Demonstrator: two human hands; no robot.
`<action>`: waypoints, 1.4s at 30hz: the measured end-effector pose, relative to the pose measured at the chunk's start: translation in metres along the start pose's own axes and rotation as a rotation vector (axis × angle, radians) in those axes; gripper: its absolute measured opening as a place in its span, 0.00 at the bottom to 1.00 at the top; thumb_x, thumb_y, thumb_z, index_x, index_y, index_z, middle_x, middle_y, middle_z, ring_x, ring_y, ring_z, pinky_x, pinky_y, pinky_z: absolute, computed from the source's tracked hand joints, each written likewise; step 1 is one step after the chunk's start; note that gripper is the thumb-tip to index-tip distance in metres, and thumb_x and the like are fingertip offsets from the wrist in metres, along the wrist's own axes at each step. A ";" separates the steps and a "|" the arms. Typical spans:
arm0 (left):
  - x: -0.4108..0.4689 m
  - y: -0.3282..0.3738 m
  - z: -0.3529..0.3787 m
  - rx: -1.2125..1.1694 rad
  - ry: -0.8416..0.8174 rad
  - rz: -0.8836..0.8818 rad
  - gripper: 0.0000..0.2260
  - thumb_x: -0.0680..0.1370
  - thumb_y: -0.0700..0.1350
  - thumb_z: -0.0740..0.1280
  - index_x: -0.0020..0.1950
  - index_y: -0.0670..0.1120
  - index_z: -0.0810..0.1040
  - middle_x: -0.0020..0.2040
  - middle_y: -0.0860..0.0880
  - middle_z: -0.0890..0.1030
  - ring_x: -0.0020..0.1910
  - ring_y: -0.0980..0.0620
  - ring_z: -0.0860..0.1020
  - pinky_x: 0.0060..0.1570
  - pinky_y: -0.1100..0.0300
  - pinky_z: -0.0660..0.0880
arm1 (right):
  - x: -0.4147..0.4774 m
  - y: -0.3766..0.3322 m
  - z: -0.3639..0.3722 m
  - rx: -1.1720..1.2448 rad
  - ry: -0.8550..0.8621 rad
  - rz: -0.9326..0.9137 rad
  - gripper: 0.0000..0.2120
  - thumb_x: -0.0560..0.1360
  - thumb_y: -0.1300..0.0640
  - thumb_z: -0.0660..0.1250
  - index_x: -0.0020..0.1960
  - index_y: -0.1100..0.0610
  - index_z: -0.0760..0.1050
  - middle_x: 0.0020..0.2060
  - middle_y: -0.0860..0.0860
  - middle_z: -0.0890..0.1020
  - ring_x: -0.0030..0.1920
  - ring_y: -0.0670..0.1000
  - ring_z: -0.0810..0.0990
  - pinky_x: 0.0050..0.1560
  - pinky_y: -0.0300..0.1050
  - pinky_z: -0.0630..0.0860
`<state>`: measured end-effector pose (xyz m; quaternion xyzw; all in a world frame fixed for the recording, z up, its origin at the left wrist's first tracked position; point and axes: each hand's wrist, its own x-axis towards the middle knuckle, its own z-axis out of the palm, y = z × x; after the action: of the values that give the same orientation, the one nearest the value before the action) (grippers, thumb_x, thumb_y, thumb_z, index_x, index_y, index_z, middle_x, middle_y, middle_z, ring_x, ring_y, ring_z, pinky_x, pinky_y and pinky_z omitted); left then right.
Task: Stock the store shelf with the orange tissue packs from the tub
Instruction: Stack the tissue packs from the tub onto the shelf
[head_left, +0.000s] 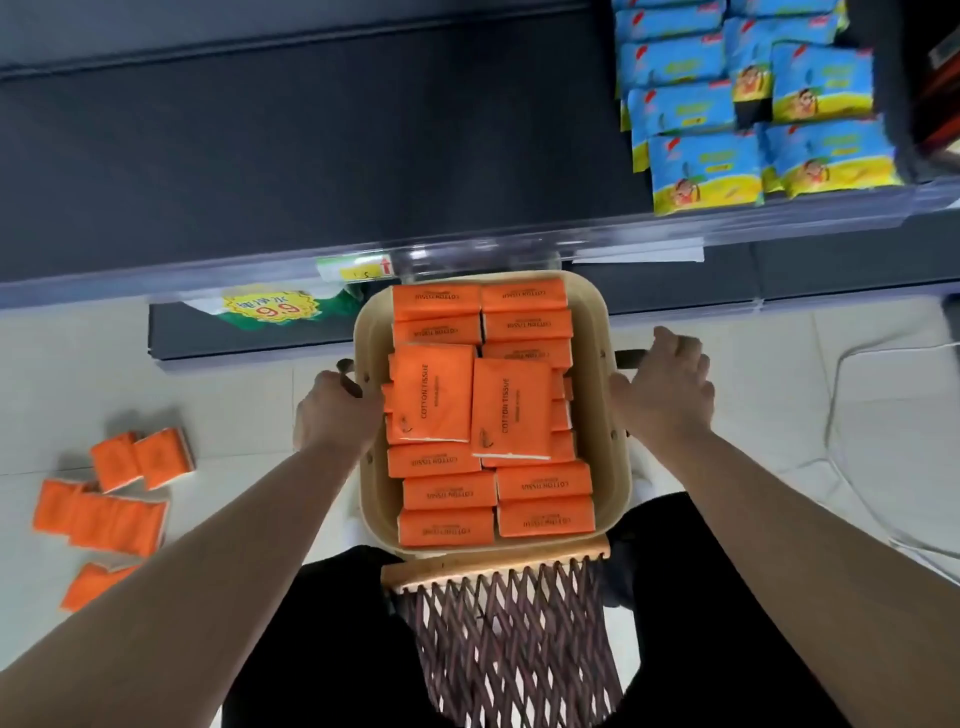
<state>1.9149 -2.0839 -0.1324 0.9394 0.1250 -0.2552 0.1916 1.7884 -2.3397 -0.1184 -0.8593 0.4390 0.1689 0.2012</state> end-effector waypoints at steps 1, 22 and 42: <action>0.002 0.001 0.001 0.118 0.063 0.103 0.17 0.74 0.50 0.63 0.60 0.45 0.73 0.55 0.44 0.78 0.56 0.42 0.74 0.50 0.48 0.75 | 0.000 -0.005 0.004 -0.031 0.090 -0.111 0.27 0.76 0.53 0.62 0.72 0.58 0.59 0.67 0.58 0.66 0.66 0.59 0.66 0.62 0.56 0.68; 0.014 0.032 0.033 0.212 0.354 0.846 0.14 0.76 0.48 0.64 0.60 0.45 0.76 0.57 0.45 0.80 0.56 0.43 0.77 0.53 0.51 0.75 | 0.019 -0.026 0.077 -0.107 0.373 -0.976 0.14 0.80 0.50 0.55 0.57 0.54 0.76 0.55 0.52 0.77 0.58 0.54 0.74 0.56 0.52 0.72; 0.001 0.000 0.027 0.450 0.260 0.575 0.10 0.78 0.51 0.58 0.53 0.46 0.73 0.47 0.50 0.77 0.43 0.49 0.76 0.39 0.56 0.73 | -0.031 -0.022 0.084 0.400 0.005 -0.691 0.27 0.74 0.48 0.68 0.70 0.44 0.62 0.55 0.46 0.79 0.50 0.47 0.78 0.51 0.42 0.74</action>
<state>1.9039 -2.0948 -0.1539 0.9792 -0.1795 -0.0909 0.0272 1.7797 -2.2650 -0.1718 -0.9007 0.1490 0.0004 0.4081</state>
